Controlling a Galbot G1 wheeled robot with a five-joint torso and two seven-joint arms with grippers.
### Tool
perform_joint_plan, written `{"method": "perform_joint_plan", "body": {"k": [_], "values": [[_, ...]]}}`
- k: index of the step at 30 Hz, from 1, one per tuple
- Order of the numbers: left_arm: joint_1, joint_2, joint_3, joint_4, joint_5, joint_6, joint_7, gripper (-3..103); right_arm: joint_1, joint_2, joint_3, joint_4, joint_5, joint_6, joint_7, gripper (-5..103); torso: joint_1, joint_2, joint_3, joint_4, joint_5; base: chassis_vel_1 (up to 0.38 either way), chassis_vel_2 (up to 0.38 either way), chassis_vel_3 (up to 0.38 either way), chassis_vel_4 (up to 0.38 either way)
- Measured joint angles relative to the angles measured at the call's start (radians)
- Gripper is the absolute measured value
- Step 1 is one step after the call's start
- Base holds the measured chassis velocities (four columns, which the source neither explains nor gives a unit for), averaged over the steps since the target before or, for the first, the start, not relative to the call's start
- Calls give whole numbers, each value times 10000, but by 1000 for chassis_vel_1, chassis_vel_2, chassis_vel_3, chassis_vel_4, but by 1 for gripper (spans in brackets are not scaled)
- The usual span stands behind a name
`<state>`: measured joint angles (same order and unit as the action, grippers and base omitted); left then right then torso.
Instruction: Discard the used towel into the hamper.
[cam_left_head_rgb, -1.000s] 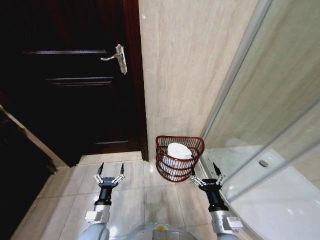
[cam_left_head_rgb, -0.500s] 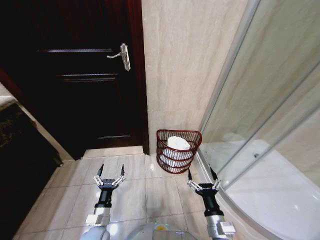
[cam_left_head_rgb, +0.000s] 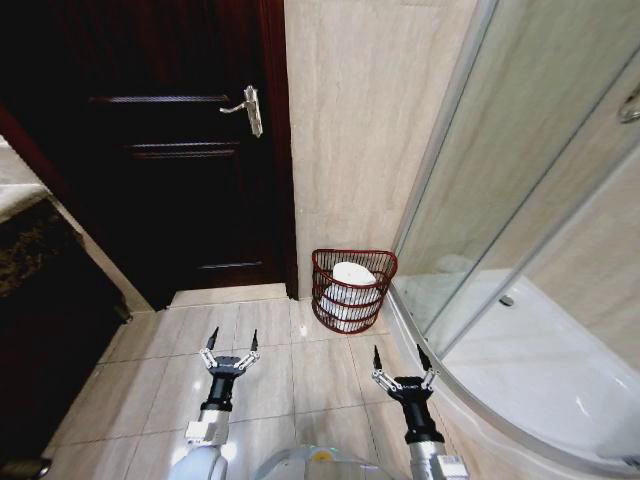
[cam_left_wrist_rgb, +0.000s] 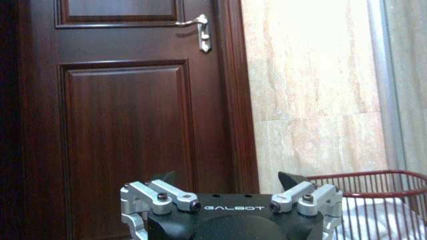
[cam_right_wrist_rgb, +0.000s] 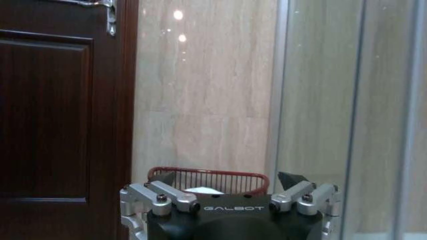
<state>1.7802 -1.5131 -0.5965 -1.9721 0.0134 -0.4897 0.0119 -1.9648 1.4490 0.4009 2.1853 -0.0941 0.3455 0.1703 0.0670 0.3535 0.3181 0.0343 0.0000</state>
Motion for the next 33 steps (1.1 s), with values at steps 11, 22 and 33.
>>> {"method": "perform_joint_plan", "body": {"k": [11, 22, 33], "values": [[104, 100, -95, -48, 44, -95, -53, 100, 16, 159, 60, -255, -84, 217, 135, 100, 0, 0, 0, 0, -1, 28, -107, -125, 34], [146, 126, -107, 74, -8, -307, -163, 100, -87, 157, 101, -258, -142, 261, 221, 100, 1, 0, 0, 0, -1, -18, -161, -152, -16], [119, 168, -130, 243, -58, -488, -288, 100, -110, 192, 103, -293, -205, 267, 330, 100, 1, 0, 0, -1, -1, -51, -192, -193, -61]]}}
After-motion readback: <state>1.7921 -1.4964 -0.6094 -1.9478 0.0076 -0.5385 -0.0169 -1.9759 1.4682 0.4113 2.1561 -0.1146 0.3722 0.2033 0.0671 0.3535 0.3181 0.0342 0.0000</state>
